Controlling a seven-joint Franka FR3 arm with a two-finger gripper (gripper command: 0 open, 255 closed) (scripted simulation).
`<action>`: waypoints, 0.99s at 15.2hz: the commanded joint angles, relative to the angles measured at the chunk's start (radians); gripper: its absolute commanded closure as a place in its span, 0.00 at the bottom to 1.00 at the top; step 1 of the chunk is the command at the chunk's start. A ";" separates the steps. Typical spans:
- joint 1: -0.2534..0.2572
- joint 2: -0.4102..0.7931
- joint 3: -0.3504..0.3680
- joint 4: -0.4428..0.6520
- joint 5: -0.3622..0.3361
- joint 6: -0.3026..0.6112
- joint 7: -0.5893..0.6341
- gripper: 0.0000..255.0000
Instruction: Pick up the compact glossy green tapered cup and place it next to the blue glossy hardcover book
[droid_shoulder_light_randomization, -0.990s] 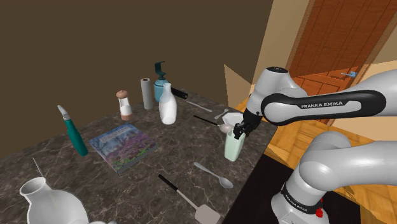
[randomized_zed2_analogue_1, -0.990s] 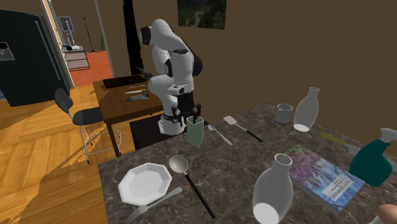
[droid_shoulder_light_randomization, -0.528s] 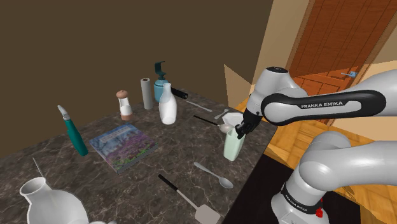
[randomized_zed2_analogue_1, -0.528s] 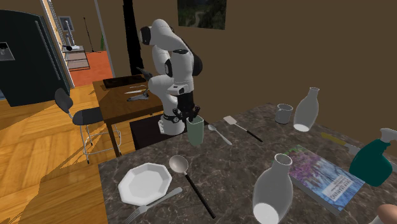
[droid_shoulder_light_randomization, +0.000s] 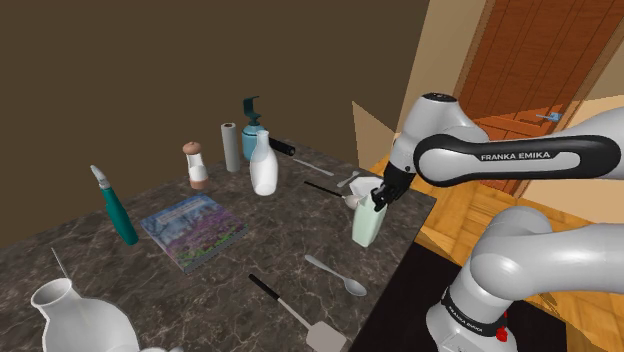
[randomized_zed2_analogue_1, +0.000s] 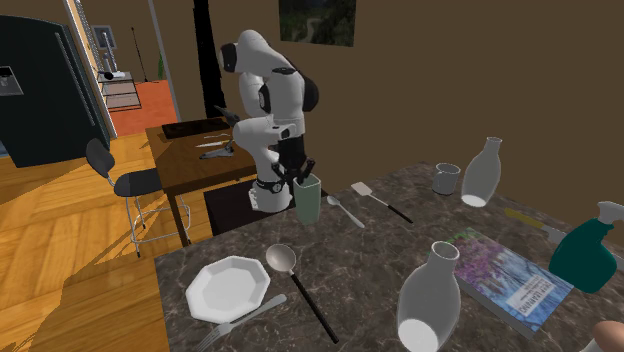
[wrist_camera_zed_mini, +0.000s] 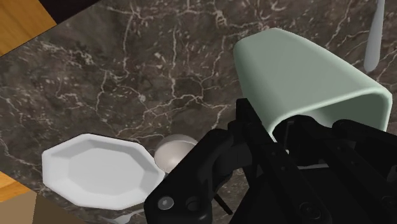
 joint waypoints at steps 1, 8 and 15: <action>-0.003 -0.012 -0.003 0.023 -0.002 -0.036 -0.003 1.00; -0.003 -0.033 -0.003 0.109 -0.002 -0.142 -0.003 1.00; -0.003 -0.035 -0.003 0.203 -0.002 -0.238 -0.003 1.00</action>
